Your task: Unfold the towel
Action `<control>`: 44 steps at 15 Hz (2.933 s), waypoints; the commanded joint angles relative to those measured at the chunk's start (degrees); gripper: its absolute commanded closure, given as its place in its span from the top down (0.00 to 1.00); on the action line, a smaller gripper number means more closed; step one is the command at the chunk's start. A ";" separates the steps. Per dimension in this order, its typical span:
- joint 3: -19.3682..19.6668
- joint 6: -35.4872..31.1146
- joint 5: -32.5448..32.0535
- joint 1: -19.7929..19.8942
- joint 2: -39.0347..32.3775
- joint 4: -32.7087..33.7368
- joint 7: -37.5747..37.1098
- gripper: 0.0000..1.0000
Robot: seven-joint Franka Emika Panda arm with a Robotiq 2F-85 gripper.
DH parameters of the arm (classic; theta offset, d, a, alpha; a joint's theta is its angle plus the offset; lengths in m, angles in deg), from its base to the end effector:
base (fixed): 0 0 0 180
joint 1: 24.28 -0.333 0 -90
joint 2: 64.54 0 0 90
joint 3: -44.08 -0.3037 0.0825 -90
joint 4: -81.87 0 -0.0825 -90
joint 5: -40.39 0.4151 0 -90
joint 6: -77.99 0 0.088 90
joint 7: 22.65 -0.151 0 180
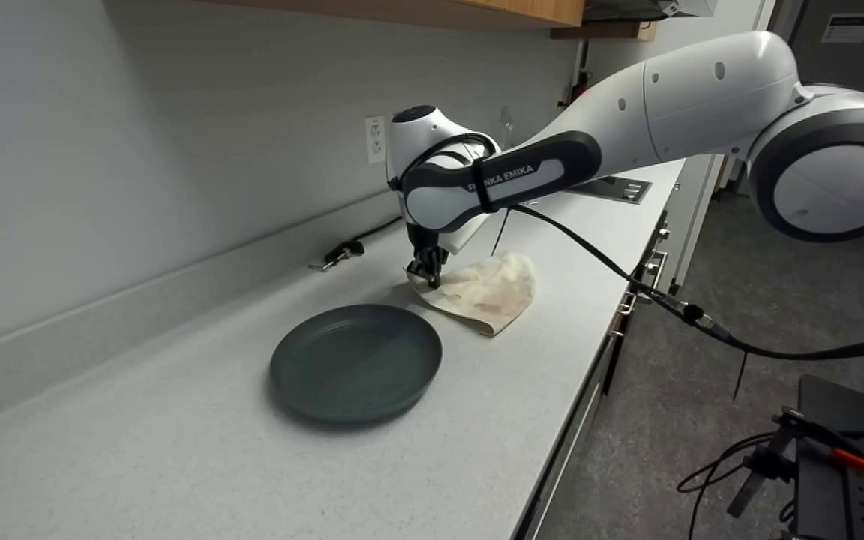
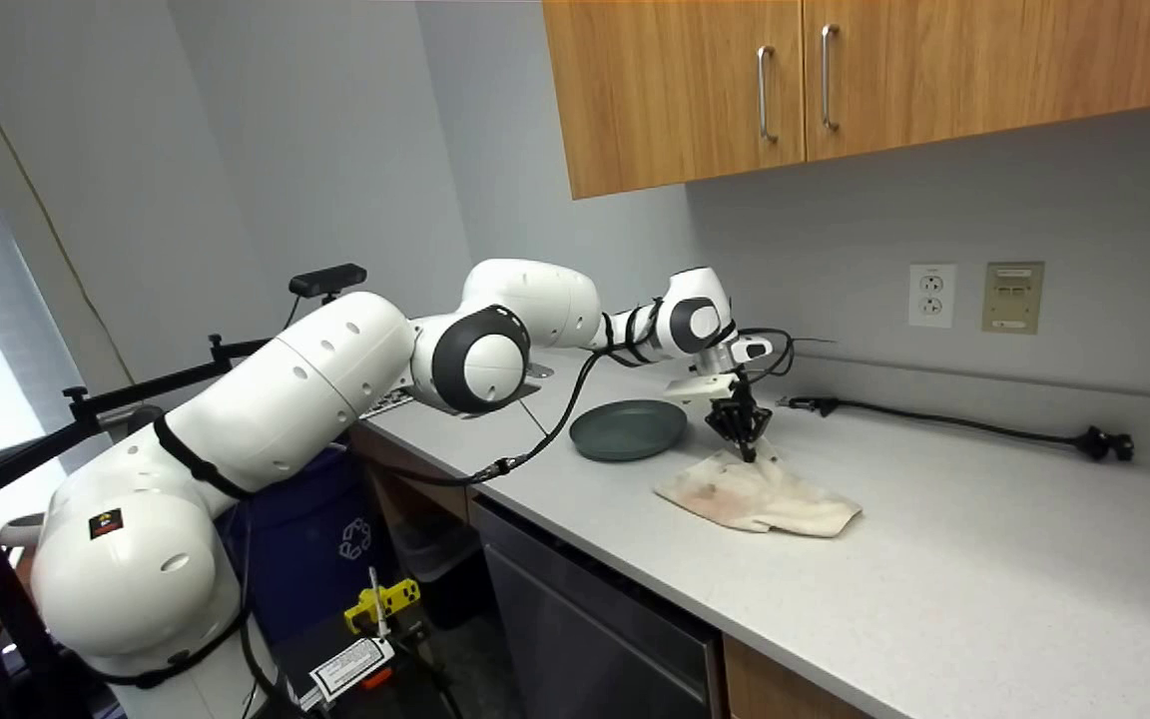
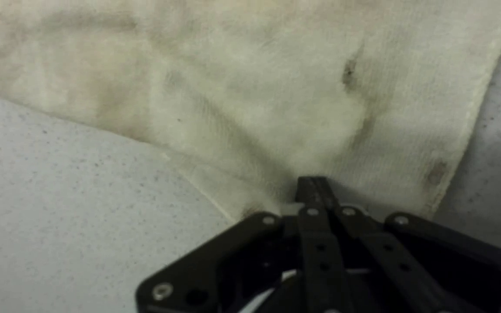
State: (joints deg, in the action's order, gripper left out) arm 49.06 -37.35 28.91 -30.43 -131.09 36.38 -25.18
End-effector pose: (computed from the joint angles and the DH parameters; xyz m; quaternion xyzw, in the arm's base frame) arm 0.8250 0.0263 0.1583 0.9894 0.0554 0.0353 0.1293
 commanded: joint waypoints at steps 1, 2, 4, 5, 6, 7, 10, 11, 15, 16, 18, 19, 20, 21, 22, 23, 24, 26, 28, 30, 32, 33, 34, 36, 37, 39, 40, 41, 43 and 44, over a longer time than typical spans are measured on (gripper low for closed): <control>0.46 -2.63 -0.84 0.14 6.12 -8.77 0.50 0.00; 0.24 -3.36 -0.57 0.33 8.13 -11.55 0.61 0.00; -0.06 -5.10 -0.24 0.80 12.08 -16.72 0.72 0.00; -0.21 -5.76 -0.10 1.05 13.85 -18.94 0.86 0.00; -0.43 -5.94 0.09 1.28 15.71 -20.95 0.92 0.00; -0.51 -6.22 0.10 1.54 17.61 -23.19 1.20 0.00; -1.09 -5.51 0.29 2.55 23.68 -29.96 2.98 0.00; -1.23 -5.38 0.17 2.87 25.69 -32.34 3.77 0.00; -2.07 -6.19 0.64 4.49 33.79 -42.26 6.72 0.00; -2.31 -6.27 0.79 4.94 35.86 -44.87 7.44 0.00; -2.66 -6.97 1.05 5.63 40.05 -50.10 8.41 0.00; -2.80 -7.87 1.20 5.98 42.24 -52.67 8.74 0.00; -2.85 -9.02 1.25 6.21 44.41 -55.33 8.85 0.00; -2.83 -10.45 1.28 6.44 46.76 -58.05 8.99 0.00; -2.73 -12.10 1.28 6.59 49.16 -60.85 8.87 0.00; -2.71 -13.70 1.52 6.85 51.55 -63.57 9.04 0.00; -2.59 -15.24 1.62 6.99 54.01 -66.34 8.88 0.00; -2.39 -17.95 2.33 7.36 59.15 -71.96 8.59 0.00; -2.13 -20.68 3.07 7.77 64.54 -77.59 8.50 0.00; -1.84 -22.90 3.91 8.06 70.29 -83.37 8.75 0.27; -1.53 -25.06 3.85 8.12 74.92 -87.92 8.79 0.41; -1.39 -26.22 3.80 8.11 76.98 -89.83 9.17 0.48; -1.27 -27.29 3.81 8.03 78.64 -91.29 9.29 0.57; -1.17 -30.11 3.73 7.78 81.18 -93.76 9.27 0.70; -0.99 -30.88 4.28 7.58 81.92 -94.34 9.83 0.79; -0.92 -32.44 4.39 7.31 82.67 -95.14 10.12 0.94; -0.73 -32.78 4.95 7.00 82.52 -95.07 10.84 0.98; -0.77 -33.12 4.99 7.02 82.33 -95.05 10.71 1.00; -0.38 -32.96 6.82 6.49 81.90 -94.61 12.52 1.00; -0.17 -32.54 8.10 6.20 81.74 -94.37 13.62 1.00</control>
State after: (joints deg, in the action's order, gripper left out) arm 47.86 -69.07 33.07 -23.08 -50.30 -57.22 -15.82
